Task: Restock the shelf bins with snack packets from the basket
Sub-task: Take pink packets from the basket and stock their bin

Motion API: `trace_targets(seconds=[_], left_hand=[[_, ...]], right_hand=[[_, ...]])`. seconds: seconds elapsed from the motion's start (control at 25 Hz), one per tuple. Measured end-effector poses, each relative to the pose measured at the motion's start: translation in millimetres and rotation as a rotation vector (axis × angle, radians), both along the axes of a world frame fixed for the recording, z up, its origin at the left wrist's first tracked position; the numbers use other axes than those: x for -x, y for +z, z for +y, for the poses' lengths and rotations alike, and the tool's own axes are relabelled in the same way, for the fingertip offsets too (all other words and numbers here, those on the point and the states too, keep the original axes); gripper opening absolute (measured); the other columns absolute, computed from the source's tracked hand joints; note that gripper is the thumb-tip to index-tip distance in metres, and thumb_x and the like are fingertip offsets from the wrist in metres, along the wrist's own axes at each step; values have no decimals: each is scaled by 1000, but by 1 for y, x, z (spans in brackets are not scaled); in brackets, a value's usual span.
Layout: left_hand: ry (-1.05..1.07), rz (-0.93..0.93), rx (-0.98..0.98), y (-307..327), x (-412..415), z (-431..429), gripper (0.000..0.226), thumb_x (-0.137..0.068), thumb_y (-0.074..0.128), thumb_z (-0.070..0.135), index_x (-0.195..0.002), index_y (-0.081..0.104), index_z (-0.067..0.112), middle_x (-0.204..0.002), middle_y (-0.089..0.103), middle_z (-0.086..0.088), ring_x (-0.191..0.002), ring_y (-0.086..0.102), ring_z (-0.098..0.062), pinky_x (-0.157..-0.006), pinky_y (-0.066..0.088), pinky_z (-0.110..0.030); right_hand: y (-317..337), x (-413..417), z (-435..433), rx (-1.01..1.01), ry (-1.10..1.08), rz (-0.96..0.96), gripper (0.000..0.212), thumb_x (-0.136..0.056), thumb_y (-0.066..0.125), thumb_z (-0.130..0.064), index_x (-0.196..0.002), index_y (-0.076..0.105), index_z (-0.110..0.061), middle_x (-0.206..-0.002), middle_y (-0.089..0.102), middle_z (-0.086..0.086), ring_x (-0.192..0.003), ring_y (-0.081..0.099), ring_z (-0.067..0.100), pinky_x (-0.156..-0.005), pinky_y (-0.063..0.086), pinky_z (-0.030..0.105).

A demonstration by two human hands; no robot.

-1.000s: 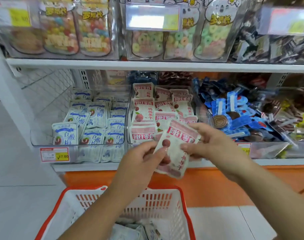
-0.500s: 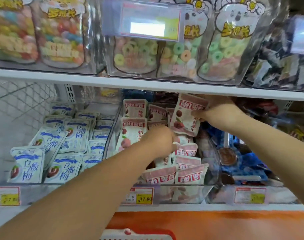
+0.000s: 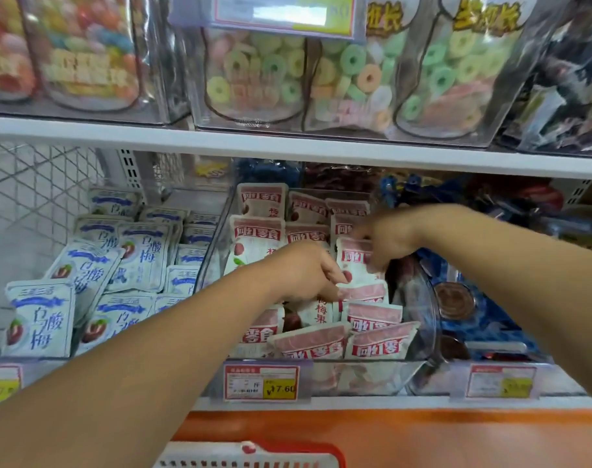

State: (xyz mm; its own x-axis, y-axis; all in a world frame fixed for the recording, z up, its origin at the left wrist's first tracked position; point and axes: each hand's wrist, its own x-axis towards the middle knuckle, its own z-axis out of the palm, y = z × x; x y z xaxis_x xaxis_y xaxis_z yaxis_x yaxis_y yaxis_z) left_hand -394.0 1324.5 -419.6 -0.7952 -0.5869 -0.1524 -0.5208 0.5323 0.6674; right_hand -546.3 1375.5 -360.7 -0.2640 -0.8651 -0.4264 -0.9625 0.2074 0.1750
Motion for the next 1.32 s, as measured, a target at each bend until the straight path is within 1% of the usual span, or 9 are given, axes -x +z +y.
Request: trace_targets(seconds=[0.16,0.32,0.4,0.52,0.64,0.76,0.96,1.16,1.32], left_hand=[[43,-123,179,-5,7,3,18,-81,77,34,-97,77,27,-101,70,21,-88,60,-3,-80,47,-26],[13,-72,211,6,1,2,23,-84,73,34,-106,75,29,-99,70,17,-90,61,-5,-84,49,-27],[91,-42,387,17,-5,-13,29,-91,64,36,-118,68,28,-112,67,8,-96,60,-10,-86,49,-28],[165,-260,773,22,-7,-45,37,-97,51,42,-130,58,27,-128,57,-5,-117,51,-25,-96,43,-36],[137,-439,761,17,3,-61,40,-98,49,43,-130,57,21,-132,52,-8,-124,44,-28,-94,41,-35],[154,-347,603,20,8,-71,29,-96,57,37,-120,64,21,-111,64,-1,-90,58,-16,-67,42,-23],[235,-160,711,21,8,-78,28,-97,56,27,-121,62,41,-132,60,4,-111,60,-22,-92,51,-36],[207,-82,600,29,-14,-67,36,-95,59,32,-132,57,31,-133,57,-4,-111,58,-25,-93,50,-36],[153,180,775,30,-85,-25,33,-93,61,32,-126,63,25,-119,60,-6,-110,53,-27,-92,41,-33]], right_hand=[[-5,5,8,231,102,253,38,-81,68,-54,-110,65,-29,-103,60,-9,-102,45,17,-92,34,39],[-7,11,16,379,140,233,21,-89,62,-48,-105,71,-38,-109,63,-10,-119,42,20,-96,33,38],[-5,17,14,448,101,223,18,-94,57,-43,-100,72,-38,-113,64,-10,-124,41,22,-100,35,38],[-2,21,12,513,130,189,18,-94,56,-45,-97,72,-37,-104,66,-15,-119,43,22,-97,39,37],[-14,-4,15,491,196,-19,24,-85,65,-53,-101,70,-35,-99,66,-17,-104,50,13,-83,42,29],[-29,-24,5,337,114,-193,25,-83,70,-48,-94,68,-25,-95,68,-9,-87,60,12,-74,48,28],[-34,-18,-8,491,41,-166,8,-87,68,-30,-83,70,-24,-90,70,-8,-86,63,14,-72,49,25],[-34,-20,5,558,-41,-159,18,-86,70,-37,-100,69,-25,-99,65,-8,-87,55,12,-71,38,23],[-17,-50,44,797,20,-262,15,-88,67,-36,-99,70,-27,-86,61,-9,-88,56,16,-77,39,26]])
